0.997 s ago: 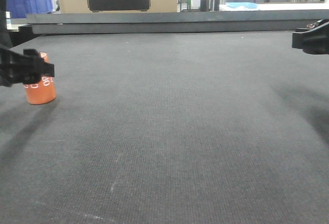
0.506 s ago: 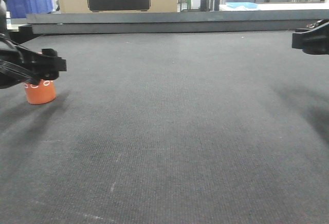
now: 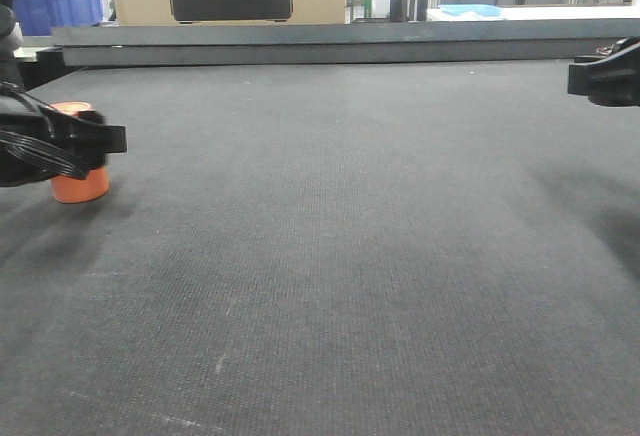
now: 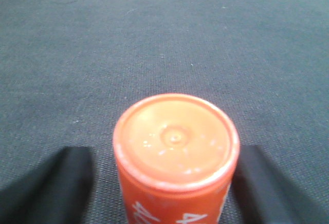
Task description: Place cylindrical capacitor in blue bin on shelf
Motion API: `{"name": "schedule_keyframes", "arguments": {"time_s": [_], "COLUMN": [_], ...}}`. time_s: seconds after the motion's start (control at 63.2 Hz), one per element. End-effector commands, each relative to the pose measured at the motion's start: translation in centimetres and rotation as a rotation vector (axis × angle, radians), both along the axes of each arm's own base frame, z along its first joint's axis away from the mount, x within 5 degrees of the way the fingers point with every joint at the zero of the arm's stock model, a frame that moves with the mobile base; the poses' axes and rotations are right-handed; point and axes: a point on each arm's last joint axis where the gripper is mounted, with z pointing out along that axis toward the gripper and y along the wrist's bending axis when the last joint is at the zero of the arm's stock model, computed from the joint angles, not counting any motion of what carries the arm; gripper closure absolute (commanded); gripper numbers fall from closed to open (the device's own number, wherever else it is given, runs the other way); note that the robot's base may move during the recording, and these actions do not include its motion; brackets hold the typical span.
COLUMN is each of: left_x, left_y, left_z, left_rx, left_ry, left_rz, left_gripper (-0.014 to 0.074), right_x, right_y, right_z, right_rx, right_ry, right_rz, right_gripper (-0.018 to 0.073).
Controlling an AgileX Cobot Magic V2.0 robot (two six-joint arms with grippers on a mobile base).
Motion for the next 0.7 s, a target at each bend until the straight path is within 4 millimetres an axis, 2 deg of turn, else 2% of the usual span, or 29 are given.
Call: {"name": "schedule_keyframes", "arguments": {"time_s": [0.0, 0.095, 0.221, 0.364, 0.443, 0.49, 0.554, 0.68], "left_x": [0.1, 0.1, -0.1, -0.3, -0.6, -0.9, -1.4, -2.4], "left_y": [-0.1, -0.1, -0.2, -0.6, -1.0, -1.2, -1.4, -1.5], "left_z": [0.2, 0.6, 2.2, 6.2, 9.7, 11.9, 14.6, 19.7], "left_rx": [-0.011, -0.014, -0.030, -0.070, -0.071, -0.067, -0.061, -0.048], "left_ry": [-0.022, -0.030, -0.056, -0.024, -0.017, -0.014, -0.007, -0.029], "left_rz": [0.010, 0.009, 0.003, -0.037, -0.094, -0.126, -0.160, -0.203], "left_gripper": [0.0435, 0.0702, 0.0708, 0.0708, 0.0708, 0.0708, 0.0708, 0.0708], "right_x": [0.0, 0.0, -0.1, -0.2, -0.2, -0.4, -0.6, -1.7], "right_y": [0.0, 0.0, 0.0, 0.0, 0.1, 0.2, 0.3, 0.3], "right_z": [0.7, 0.6, 0.9, 2.5, 4.5, 6.7, 8.6, 13.8], "right_rx": [-0.005, -0.005, -0.004, -0.003, -0.003, -0.001, -0.003, 0.003], "right_ry": [-0.040, -0.032, -0.037, 0.027, 0.096, 0.136, 0.195, 0.181], "right_rz": [0.004, 0.005, 0.005, 0.012, 0.021, 0.029, 0.038, 0.052], "right_gripper": [0.0713, 0.0713, 0.0713, 0.0713, 0.0713, 0.0713, 0.0713, 0.0713]}}
